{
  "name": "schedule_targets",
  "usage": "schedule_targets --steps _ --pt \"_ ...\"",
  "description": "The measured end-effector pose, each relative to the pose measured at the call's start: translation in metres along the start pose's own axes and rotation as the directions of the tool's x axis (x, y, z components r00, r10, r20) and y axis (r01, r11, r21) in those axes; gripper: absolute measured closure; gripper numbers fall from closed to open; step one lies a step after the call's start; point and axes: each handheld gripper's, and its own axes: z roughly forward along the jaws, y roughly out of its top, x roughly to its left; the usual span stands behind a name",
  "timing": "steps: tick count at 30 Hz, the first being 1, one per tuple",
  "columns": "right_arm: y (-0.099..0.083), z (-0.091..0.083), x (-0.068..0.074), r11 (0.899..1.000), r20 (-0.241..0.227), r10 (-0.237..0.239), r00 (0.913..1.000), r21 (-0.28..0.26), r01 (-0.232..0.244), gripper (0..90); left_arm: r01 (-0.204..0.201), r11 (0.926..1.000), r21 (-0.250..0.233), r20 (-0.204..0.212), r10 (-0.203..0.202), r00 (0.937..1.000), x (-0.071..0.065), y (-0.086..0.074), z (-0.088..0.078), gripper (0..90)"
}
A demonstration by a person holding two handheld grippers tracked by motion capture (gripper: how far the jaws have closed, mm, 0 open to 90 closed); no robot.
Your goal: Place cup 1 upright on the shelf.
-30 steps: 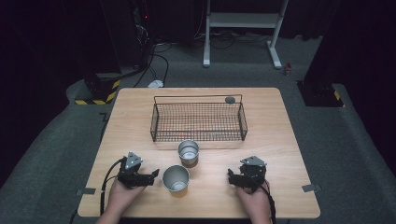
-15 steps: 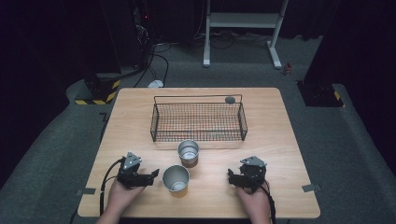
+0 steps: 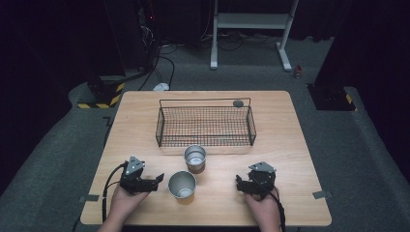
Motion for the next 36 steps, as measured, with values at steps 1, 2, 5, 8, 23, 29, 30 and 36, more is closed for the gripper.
schedule_targets --steps 1,2,5,8,23,29,30,36 --pt "0.000 0.000 0.000 1.000 0.000 0.000 1.0000 0.000 0.000 9.6 0.003 1.0000 -0.001 0.000 -0.003 1.0000 0.000 0.001 -0.001 6.8" --pt "0.000 0.000 0.000 1.000 0.000 0.000 1.0000 0.000 0.000 9.6 0.002 1.0000 -0.006 -0.002 -0.002 1.0000 0.001 0.002 -0.003 6.8" --pt "0.000 0.000 0.000 1.000 0.000 0.000 1.0000 0.000 0.000 9.6 -0.005 0.9999 -0.011 -0.007 0.005 1.0000 0.000 0.005 -0.007 6.8" --pt "0.000 0.000 0.000 1.000 0.000 0.000 1.0000 0.000 0.000 9.6 -0.011 0.9997 -0.020 -0.004 0.011 0.9999 0.000 0.006 -0.009 6.6" --pt "0.000 0.000 0.000 1.000 0.000 0.000 1.0000 0.000 0.000 9.6 -0.017 0.9994 -0.031 0.010 0.017 0.9998 -0.003 0.012 -0.013 4.4" --pt "0.000 0.000 0.000 1.000 0.000 0.000 1.0000 0.000 0.000 9.6 -0.019 0.9990 -0.040 0.014 0.020 0.9997 -0.004 0.015 -0.015 2.8" --pt "0.000 0.000 0.000 1.000 0.000 0.000 1.0000 0.000 0.000 9.6 -0.023 0.9990 -0.039 0.013 0.024 0.9996 -0.005 0.016 -0.015 2.5" --pt "0.000 0.000 0.000 1.000 0.000 0.000 1.0000 0.000 0.000 9.6 -0.025 0.9976 -0.065 0.013 0.026 0.9996 -0.004 0.020 -0.023 0.6"
